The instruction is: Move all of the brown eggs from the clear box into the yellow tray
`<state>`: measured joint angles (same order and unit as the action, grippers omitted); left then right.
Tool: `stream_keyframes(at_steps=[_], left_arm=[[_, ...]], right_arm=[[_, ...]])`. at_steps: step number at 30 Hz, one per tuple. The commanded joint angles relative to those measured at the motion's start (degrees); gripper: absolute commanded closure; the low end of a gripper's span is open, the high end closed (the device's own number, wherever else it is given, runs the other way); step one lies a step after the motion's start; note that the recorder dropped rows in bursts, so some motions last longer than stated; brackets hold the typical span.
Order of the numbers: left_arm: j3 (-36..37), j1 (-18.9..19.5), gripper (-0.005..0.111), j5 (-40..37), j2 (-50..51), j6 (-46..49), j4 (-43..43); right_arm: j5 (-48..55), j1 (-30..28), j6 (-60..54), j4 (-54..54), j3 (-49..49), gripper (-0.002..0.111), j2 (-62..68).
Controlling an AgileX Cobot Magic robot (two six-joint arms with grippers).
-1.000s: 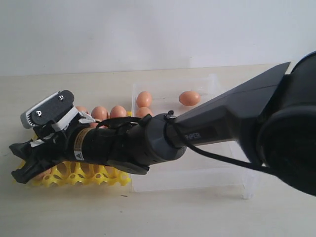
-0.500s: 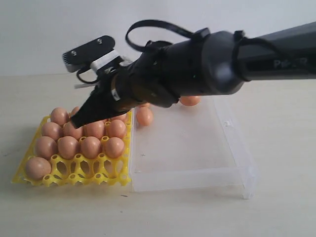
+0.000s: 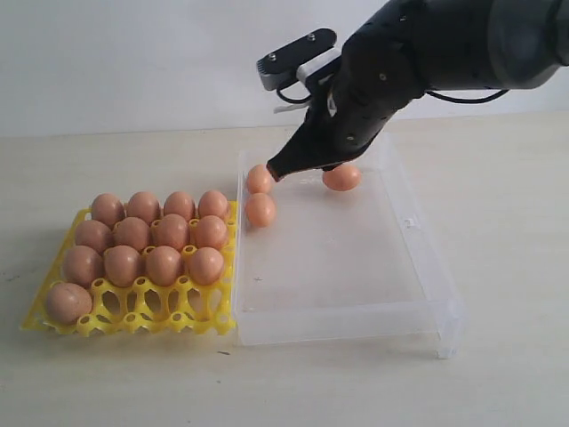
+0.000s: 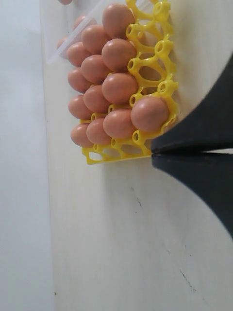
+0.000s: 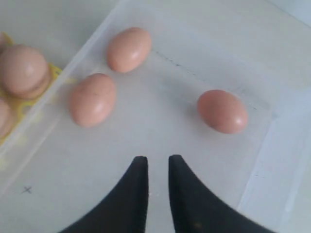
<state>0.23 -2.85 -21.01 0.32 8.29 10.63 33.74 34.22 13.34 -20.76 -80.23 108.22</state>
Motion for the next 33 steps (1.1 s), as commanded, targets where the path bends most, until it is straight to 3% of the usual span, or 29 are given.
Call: stream_keyframes(at_steps=[1,4,8,17,19,21,25,28,33], left_arm=[[-0.23,0.06,0.107,0.56,-0.32,0.05,0.06],[-0.23,0.06,0.107,0.56,-0.32,0.05,0.06],[-0.23,0.06,0.107,0.56,-0.32,0.05,0.06],[-0.23,0.06,0.107,0.56,-0.32,0.05,0.06],[-0.23,0.06,0.107,0.56,-0.32,0.05,0.06],[-0.23,0.06,0.107,0.56,-0.32,0.05,0.06],[-0.23,0.06,0.107,0.56,-0.32,0.05,0.06],[-0.23,0.06,0.107,0.56,-0.32,0.05,0.06],[-0.23,0.06,0.107,0.56,-0.32,0.05,0.06]], right_arm=[[-1.73,-4.07,-5.4,3.11,-0.2,0.069,1.39],[-2.01,-5.79,-7.26,3.26,-0.21,0.058,3.26],[-2.09,-7.59,-7.65,3.53,-2.13,0.052,6.47],[-1.3,-9.06,-7.59,4.82,-11.83,0.05,13.22],[2.04,-8.77,-7.58,9.81,-12.9,0.05,13.84],[8.08,-7.86,-8.98,16.52,-12.9,0.051,13.84],[26.13,-5.42,-16.9,25.37,-11.59,0.071,13.84],[28.6,-4.18,-18.35,26.46,-8.21,0.079,13.72],[32.11,-2.0,-19.05,29.8,-0.82,0.079,11.72]])
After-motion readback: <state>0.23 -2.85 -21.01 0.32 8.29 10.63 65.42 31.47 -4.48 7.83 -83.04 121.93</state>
